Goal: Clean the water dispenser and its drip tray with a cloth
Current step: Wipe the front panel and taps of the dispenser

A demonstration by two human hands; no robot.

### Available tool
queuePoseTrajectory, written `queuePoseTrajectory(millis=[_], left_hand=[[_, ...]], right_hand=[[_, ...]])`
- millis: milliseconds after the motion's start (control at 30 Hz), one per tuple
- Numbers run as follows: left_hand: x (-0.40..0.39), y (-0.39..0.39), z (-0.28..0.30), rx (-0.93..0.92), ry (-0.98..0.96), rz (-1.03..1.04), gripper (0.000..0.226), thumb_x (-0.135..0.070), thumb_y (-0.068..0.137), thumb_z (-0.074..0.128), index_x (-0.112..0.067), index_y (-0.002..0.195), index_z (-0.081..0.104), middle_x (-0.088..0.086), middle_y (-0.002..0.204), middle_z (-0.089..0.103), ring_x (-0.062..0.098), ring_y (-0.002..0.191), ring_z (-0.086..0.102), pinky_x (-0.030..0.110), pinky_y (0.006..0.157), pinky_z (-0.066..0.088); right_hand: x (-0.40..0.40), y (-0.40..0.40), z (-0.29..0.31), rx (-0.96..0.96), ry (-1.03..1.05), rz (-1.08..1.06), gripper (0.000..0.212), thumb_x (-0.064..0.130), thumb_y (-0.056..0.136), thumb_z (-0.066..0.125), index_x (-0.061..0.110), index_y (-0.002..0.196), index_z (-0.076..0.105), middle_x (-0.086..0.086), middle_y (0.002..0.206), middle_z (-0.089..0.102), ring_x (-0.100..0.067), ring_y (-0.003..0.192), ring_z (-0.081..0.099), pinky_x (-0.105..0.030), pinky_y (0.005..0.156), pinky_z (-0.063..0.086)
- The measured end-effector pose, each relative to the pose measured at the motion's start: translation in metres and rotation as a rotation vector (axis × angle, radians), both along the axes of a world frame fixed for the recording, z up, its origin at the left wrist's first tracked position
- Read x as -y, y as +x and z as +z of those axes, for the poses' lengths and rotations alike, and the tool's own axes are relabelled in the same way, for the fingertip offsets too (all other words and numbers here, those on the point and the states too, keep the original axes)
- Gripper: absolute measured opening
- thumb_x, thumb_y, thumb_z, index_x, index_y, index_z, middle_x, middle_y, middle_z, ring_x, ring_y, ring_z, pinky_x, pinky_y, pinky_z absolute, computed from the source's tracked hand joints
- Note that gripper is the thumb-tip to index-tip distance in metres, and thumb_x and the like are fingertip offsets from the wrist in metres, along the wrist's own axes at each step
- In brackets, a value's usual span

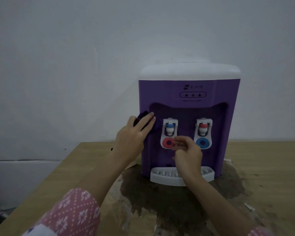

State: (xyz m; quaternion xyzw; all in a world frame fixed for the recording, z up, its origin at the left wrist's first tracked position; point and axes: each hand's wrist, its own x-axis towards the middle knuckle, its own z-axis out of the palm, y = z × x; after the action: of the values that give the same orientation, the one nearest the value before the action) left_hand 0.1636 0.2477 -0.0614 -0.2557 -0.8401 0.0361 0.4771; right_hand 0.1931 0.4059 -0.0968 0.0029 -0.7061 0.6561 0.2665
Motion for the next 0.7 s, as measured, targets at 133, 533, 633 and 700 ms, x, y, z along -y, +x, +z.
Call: queuePoseTrajectory(millis=[133,533,633,700], left_hand=[[-0.004,-0.008,-0.007,0.037,-0.316,0.122,0.051,-0.016,0.059,0.078,-0.014,0.109,0.067,0.002,0.117,0.065,0.021,0.088,0.062,0.025,0.052,0.051],[-0.002,0.001,-0.024,0.137,-0.440,0.094,0.049,-0.014,0.063,0.076,-0.009,0.110,0.064,0.007,0.117,0.063,0.025,0.091,0.061,0.029,0.060,0.055],[-0.003,-0.002,-0.001,0.046,-0.338,0.109,0.050,-0.007,0.060,0.072,-0.008,0.109,0.066,0.006,0.114,0.065,0.023,0.082,0.061,0.027,0.052,0.051],[-0.010,-0.003,0.001,0.044,-0.348,0.164,0.048,-0.012,0.067,0.073,-0.010,0.114,0.062,0.006,0.120,0.061,0.024,0.092,0.059,0.027,0.059,0.052]], right_hand=[[-0.011,-0.005,-0.003,-0.044,0.018,-0.101,0.048,-0.017,0.073,0.044,0.020,0.102,0.055,0.009,0.095,0.055,-0.005,0.083,0.053,-0.015,0.064,0.042],[-0.022,-0.004,-0.005,-0.061,0.029,-0.053,0.050,-0.018,0.074,0.043,0.018,0.107,0.054,0.002,0.102,0.055,-0.008,0.083,0.053,-0.018,0.064,0.044],[-0.018,-0.008,-0.002,0.005,0.118,0.054,0.060,-0.017,0.076,0.043,0.015,0.127,0.045,0.006,0.114,0.049,-0.007,0.101,0.048,-0.018,0.077,0.044],[-0.013,-0.012,0.001,0.068,0.131,0.166,0.067,-0.018,0.076,0.042,0.016,0.134,0.036,0.008,0.115,0.050,-0.007,0.105,0.048,-0.022,0.084,0.045]])
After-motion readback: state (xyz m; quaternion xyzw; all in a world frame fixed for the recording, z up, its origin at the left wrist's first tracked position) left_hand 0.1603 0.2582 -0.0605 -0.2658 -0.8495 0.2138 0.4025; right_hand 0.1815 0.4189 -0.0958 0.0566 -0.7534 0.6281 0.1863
